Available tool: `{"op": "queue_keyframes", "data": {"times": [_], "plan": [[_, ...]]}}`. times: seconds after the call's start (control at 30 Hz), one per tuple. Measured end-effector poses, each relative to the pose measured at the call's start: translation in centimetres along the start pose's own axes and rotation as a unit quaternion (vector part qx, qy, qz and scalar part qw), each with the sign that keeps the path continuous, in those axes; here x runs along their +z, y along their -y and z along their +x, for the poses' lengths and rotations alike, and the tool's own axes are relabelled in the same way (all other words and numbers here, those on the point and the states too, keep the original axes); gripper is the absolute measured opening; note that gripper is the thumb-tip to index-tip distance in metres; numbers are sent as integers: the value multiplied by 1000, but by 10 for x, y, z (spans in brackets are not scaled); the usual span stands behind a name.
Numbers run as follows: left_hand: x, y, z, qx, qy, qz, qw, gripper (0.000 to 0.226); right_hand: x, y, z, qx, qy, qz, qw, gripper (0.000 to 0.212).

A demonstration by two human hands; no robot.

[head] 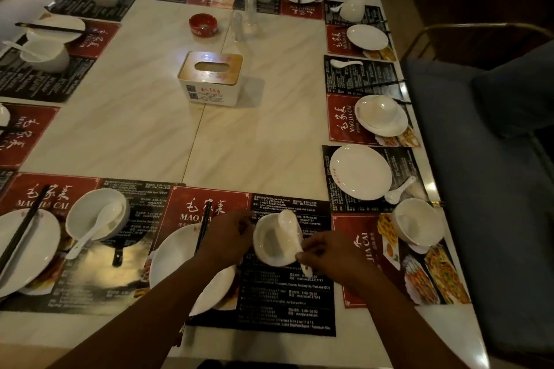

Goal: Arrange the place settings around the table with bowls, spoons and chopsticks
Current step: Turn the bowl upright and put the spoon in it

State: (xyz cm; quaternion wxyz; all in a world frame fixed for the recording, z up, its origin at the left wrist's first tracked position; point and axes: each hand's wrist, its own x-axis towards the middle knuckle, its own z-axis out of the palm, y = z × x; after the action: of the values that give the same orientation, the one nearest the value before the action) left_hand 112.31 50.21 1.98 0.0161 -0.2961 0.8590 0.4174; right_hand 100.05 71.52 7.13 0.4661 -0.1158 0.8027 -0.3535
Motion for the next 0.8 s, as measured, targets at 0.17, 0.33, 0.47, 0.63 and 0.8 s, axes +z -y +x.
{"op": "queue_keyframes", "data": {"times": [0.17, 0.33, 0.47, 0.63, 0.8], "plan": [[-15, 7, -9, 40, -2, 24, 999, 17, 39, -15, -14, 44, -54, 18, 997, 23], [-28, 14, -26, 64, -28, 24, 997, 41, 58, -10, -12, 45, -94, 47, 994, 5], [-30, 21, -29, 63, -22, 24, 998, 42, 62, -6, -8, 48, -118, 47, 991, 6], [-32, 13, -28, 86, -6, 21, 996, 24, 65, -8, -5, 60, -136, 56, 987, 18], [-29, 9, -21, 79, 8, 24, 997, 22, 63, -13, 0, 67, -138, 61, 986, 26]]}}
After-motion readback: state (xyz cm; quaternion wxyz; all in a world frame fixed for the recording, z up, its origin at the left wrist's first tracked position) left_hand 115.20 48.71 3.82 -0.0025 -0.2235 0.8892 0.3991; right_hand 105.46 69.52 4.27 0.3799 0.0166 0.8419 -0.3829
